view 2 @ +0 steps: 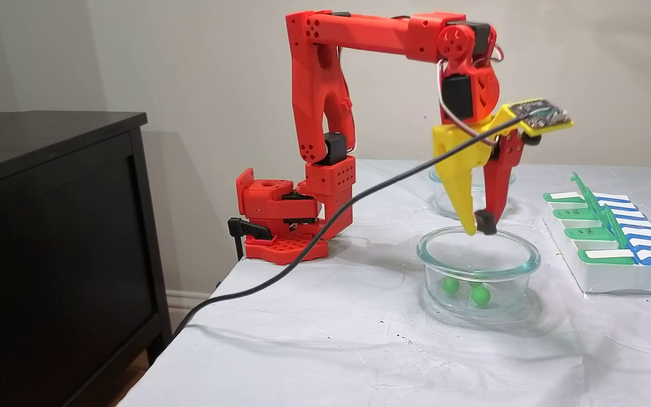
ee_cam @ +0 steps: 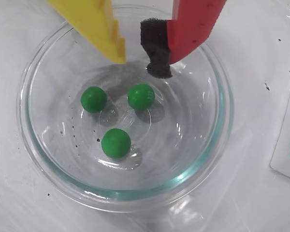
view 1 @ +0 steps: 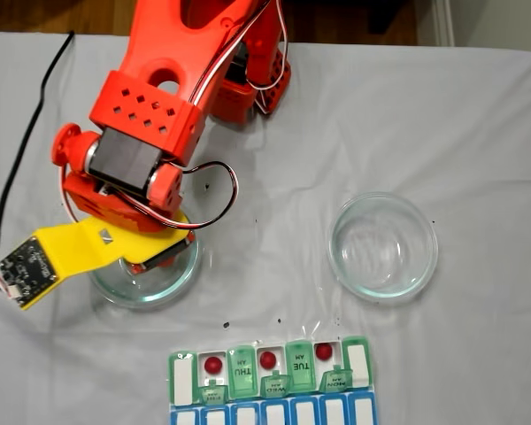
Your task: Sort medicines into box.
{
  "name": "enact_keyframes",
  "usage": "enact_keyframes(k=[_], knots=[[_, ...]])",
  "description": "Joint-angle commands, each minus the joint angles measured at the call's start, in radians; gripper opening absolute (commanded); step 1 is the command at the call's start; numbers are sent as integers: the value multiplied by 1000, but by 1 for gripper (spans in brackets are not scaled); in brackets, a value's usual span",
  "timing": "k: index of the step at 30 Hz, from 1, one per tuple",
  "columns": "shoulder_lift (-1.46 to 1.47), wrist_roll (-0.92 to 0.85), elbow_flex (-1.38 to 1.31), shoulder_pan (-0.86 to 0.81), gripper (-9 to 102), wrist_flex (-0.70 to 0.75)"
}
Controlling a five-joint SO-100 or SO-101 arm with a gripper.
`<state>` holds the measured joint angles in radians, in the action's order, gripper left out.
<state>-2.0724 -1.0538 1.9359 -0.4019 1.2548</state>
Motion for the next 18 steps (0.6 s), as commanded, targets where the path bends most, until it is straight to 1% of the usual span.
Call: enact_keyframes(k=[1, 7, 18], knots=[[-121, 15, 29, 9, 17, -46], [-144, 25, 89, 14, 18, -87], [-64, 55, 118, 21, 20, -201]])
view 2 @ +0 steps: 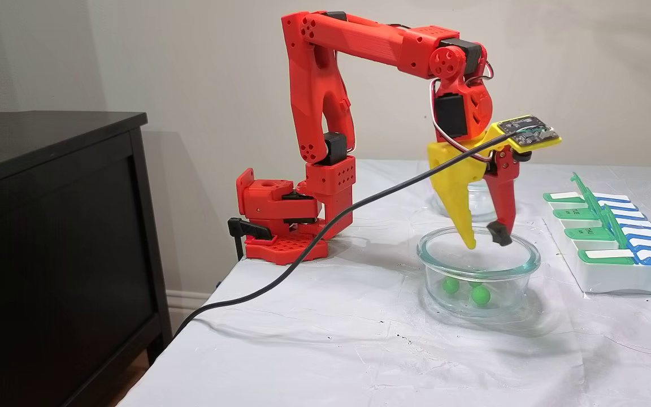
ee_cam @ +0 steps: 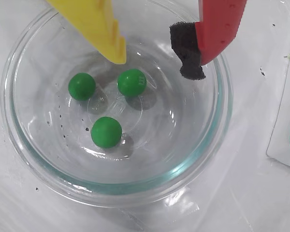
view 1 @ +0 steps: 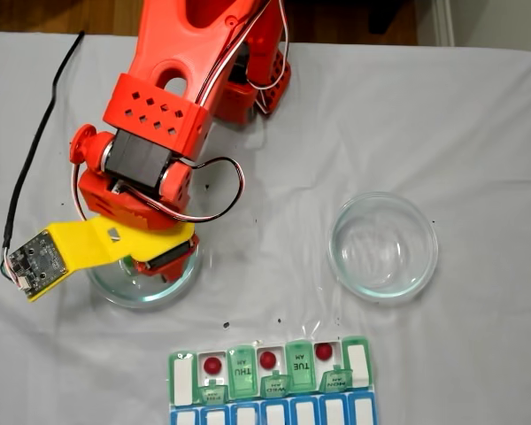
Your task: Sort medicines into box.
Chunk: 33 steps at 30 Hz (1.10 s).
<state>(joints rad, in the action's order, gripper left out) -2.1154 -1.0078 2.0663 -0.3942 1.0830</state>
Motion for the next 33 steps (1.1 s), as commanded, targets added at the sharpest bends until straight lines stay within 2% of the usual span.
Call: enact_keyframes(k=[1, 17, 33], knots=[[-15, 11, -11, 14, 19, -34], [-61, 3, 40, 5, 14, -35], [11, 41, 101, 32, 13, -153]])
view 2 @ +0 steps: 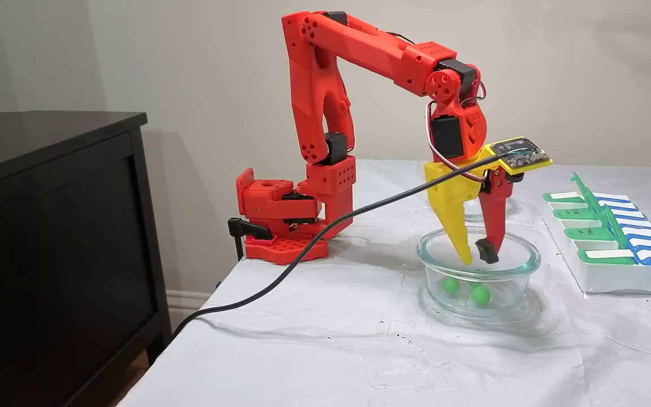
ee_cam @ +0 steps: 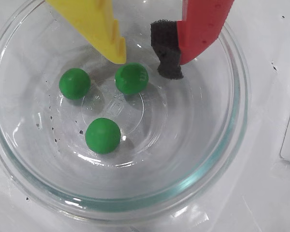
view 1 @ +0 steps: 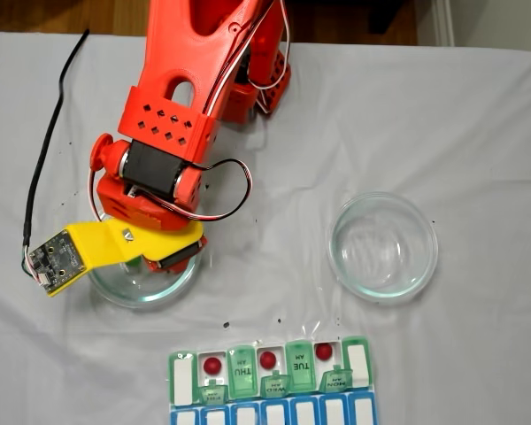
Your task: Sort medicines into box.
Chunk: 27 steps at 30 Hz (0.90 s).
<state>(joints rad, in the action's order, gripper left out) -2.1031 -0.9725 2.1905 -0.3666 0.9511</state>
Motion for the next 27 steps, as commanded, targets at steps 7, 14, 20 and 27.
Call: enact_keyframes(k=[7, 14, 20, 27], knots=[[55, 3, -41, 3, 13, -40], [106, 8, -91, 3, 13, -15], [110, 0, -80, 8, 13, -38], [91, -21, -84, 0, 14, -38]])
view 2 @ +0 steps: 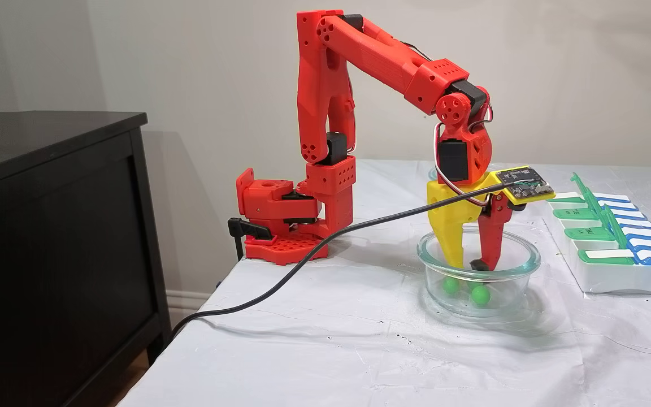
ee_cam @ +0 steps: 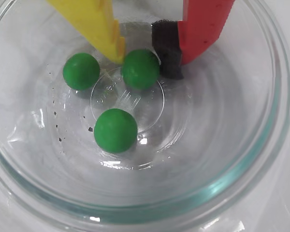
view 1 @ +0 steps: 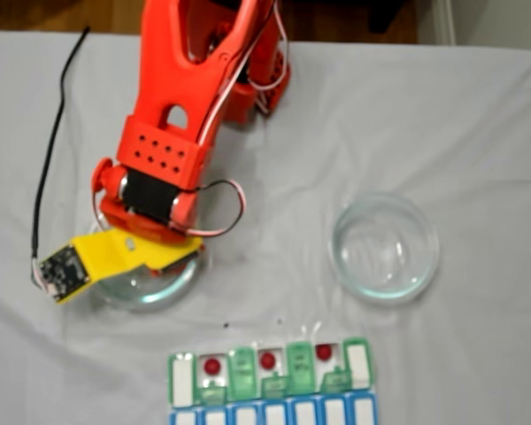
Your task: Sort medicines into box.
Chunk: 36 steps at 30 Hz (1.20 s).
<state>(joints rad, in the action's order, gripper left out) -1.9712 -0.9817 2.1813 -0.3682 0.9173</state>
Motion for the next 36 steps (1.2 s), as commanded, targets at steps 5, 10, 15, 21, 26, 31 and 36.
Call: enact_keyframes(k=[5, 10, 15, 21, 26, 31, 36], knots=[[-67, -23, -49, 2, 14, -29], [-69, -32, -48, -2, 14, -49], [-55, -26, -54, 0, 15, -55], [-52, -29, -51, 0, 15, -63], [-35, -28, -60, 0, 16, -74], [-20, -23, -67, -2, 14, -87], [-17, -17, -67, 0, 3, -94]])
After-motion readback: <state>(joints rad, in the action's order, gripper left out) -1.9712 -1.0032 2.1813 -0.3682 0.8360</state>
